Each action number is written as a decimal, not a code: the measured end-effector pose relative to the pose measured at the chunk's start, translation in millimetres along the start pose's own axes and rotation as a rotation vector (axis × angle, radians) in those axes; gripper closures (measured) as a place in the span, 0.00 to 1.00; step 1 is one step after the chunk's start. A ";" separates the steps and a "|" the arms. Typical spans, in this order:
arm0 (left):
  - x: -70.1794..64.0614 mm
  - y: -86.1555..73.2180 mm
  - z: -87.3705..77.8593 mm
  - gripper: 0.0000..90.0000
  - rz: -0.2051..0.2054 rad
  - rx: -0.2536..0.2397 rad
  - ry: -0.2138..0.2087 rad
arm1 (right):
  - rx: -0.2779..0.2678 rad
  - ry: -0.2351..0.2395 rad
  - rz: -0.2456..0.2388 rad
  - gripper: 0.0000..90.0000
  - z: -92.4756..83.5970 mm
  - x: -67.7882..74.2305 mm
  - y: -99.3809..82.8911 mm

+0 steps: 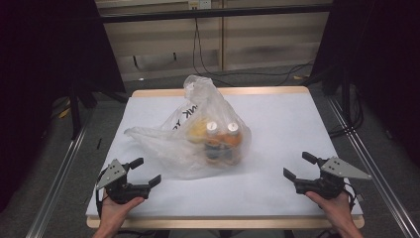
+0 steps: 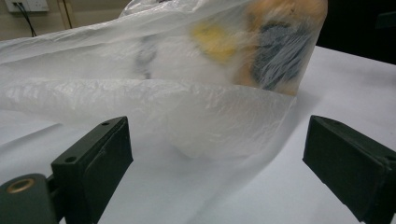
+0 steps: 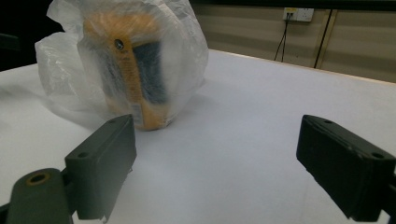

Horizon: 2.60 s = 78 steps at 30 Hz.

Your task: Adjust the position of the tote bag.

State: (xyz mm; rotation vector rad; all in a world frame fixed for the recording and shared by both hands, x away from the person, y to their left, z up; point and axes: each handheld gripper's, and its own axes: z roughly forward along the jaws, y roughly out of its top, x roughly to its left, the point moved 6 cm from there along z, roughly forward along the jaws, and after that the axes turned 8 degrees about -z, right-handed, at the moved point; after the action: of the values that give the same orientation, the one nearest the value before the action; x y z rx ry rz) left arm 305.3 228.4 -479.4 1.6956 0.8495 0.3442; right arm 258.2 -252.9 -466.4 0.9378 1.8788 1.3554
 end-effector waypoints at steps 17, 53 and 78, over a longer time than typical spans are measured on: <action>-5.0 5.2 5.8 0.23 -0.006 0.045 -0.054 | 0.057 0.055 -0.014 0.19 5.6 3.1 -4.8; -23.7 52.4 40.0 0.41 0.051 0.044 -0.150 | 0.130 0.150 -0.042 0.26 13.9 16.4 -6.6; -18.6 127.3 75.5 0.54 0.054 0.002 -0.206 | 0.150 0.169 -0.052 0.26 15.0 19.2 -8.4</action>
State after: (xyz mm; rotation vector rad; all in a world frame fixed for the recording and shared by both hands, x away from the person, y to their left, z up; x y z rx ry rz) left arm 384.9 150.2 -380.3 1.7247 0.6538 0.2003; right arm 258.4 -231.2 -480.2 0.8639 2.1424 1.3123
